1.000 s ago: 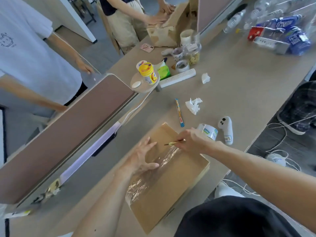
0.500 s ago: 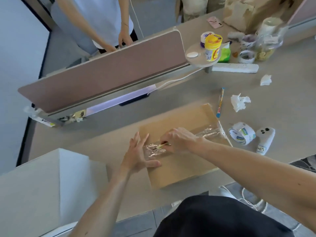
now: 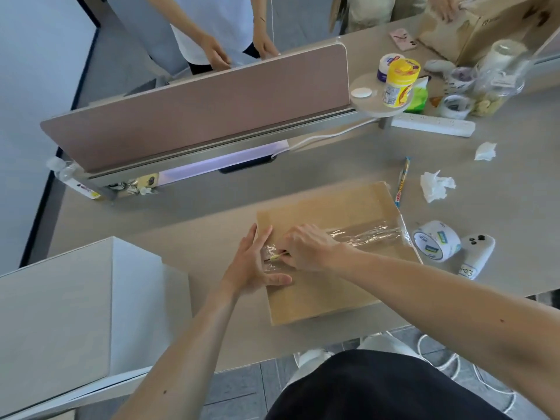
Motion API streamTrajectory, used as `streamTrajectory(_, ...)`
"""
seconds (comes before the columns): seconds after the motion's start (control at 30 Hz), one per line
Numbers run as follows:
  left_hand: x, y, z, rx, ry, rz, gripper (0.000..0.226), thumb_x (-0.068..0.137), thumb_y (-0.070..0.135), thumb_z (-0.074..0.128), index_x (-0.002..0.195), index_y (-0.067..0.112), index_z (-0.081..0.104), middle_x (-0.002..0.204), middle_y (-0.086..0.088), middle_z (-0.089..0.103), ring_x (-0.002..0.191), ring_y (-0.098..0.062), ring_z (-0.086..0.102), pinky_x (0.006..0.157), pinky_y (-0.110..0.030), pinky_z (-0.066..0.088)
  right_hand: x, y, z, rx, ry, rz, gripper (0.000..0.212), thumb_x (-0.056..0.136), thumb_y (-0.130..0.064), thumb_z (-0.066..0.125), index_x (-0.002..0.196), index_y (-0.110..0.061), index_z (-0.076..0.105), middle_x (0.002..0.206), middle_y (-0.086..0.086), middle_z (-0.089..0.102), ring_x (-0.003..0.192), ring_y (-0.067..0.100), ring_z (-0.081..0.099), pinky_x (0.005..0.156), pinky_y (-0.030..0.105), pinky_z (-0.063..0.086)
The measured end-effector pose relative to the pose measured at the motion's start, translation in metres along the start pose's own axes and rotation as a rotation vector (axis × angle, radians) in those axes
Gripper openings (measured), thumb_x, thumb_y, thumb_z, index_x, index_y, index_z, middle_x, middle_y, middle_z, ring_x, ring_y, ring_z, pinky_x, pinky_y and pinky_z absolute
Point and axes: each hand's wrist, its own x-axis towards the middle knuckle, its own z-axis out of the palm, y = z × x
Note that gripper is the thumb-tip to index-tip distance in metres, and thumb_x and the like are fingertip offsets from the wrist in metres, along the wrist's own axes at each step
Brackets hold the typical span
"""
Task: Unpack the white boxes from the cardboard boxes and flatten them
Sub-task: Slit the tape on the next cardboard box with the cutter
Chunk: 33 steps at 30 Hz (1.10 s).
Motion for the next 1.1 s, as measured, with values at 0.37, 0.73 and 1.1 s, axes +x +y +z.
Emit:
streamTrajectory(0.37, -0.005, 0.006, -0.003, -0.005, 0.005, 0.008, 0.134, 0.052, 0.057, 0.091, 0.158, 0.033, 0.012, 0.166, 0.001, -0.006, 0.152, -0.009, -0.003, 0.119, -0.026, 0.008, 0.002, 0.013, -0.005, -0.004, -0.076, -0.041, 0.016, 0.092, -0.023, 0.054, 0.077, -0.026, 0.05, 0.09, 0.009, 0.066, 0.075, 0.03, 0.059, 0.063, 0.031, 0.034)
streamTrajectory(0.73, -0.005, 0.008, -0.004, 0.041, -0.003, -0.008, 0.136, 0.048, 0.068, 0.086, 0.157, 0.036, 0.01, 0.166, 0.003, -0.005, 0.152, -0.011, -0.003, 0.123, -0.033, 0.008, -0.009, 0.034, -0.007, -0.058, -0.093, -0.036, 0.029, 0.089, -0.012, 0.051, 0.065, -0.025, 0.039, 0.084, 0.008, 0.065, 0.071, 0.028, 0.058, 0.058, 0.028, 0.031)
streamTrajectory(1.1, -0.003, 0.01, -0.005, 0.033, -0.017, -0.058, 0.147, 0.032, 0.086, 0.077, 0.156, 0.042, 0.011, 0.166, 0.007, -0.006, 0.153, -0.015, -0.005, 0.124, -0.044, 0.011, -0.028, 0.061, -0.015, -0.027, -0.105, 0.0, 0.016, 0.091, -0.016, 0.055, 0.077, -0.024, 0.054, 0.086, 0.003, 0.064, 0.074, 0.027, 0.058, 0.064, 0.027, 0.035)
